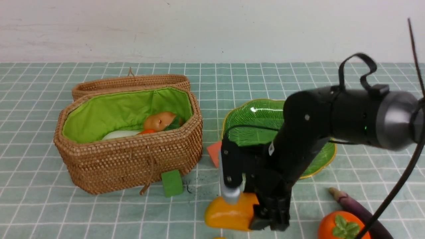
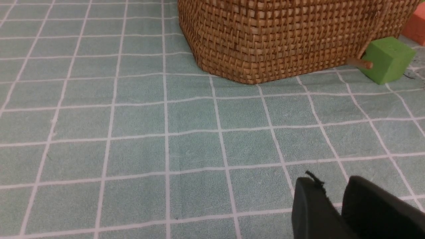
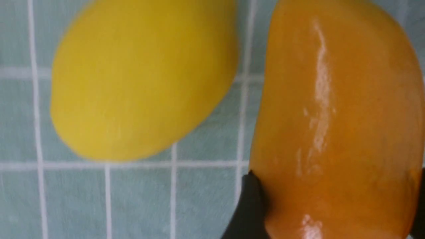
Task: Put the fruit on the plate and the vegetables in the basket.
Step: Use the right arm to grab a mango and put it into the right plate, then use the right arm to grab a lemon and put it into the right plate
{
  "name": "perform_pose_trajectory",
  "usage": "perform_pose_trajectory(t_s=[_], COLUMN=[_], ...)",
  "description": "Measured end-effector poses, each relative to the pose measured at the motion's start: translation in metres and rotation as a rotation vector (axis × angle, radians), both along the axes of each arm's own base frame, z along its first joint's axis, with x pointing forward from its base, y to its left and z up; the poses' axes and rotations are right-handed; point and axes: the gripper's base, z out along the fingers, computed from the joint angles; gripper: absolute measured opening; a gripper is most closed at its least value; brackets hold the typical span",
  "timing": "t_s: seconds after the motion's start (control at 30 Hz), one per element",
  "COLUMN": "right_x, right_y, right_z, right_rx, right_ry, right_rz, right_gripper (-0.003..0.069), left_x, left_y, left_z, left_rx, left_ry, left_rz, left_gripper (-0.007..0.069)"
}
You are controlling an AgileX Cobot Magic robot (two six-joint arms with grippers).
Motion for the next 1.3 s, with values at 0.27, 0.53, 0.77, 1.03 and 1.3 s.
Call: perform_pose_trajectory(t_s=[0.27, 0.53, 0.77, 1.03, 1.3], right_x=[0.071, 0.131, 0.143, 0.116, 0.021], right_y=[-0.046, -0.082, -0.087, -0.088, -0.038], right_z=[0.063, 0.007, -0.023, 0.028, 0.067], right_rx=[0.277, 0.321, 0.326, 0.365, 0.262], right_ry=[-0.116, -0.178, -0.119, -0.035, 0.302], right_rz=[-0.451, -0.742, -0.858, -0.861, -0.749], right_gripper=[0.0558, 0.0558, 0.0619, 0.0665, 0.0608], left_x=[0.0, 0.0, 0.0, 0.0, 0.0], left_y=[0.0, 0.0, 0.0, 0.0, 0.0], left_z=[0.0, 0.0, 0.0, 0.0, 0.0], left_rx=[0.0, 0.0, 0.0, 0.0, 0.0], left_ry=[0.0, 0.0, 0.0, 0.0, 0.0], left_rz=[0.0, 0.0, 0.0, 0.0, 0.0], left_gripper=[0.0144, 0.0144, 0.0144, 0.0144, 0.0144])
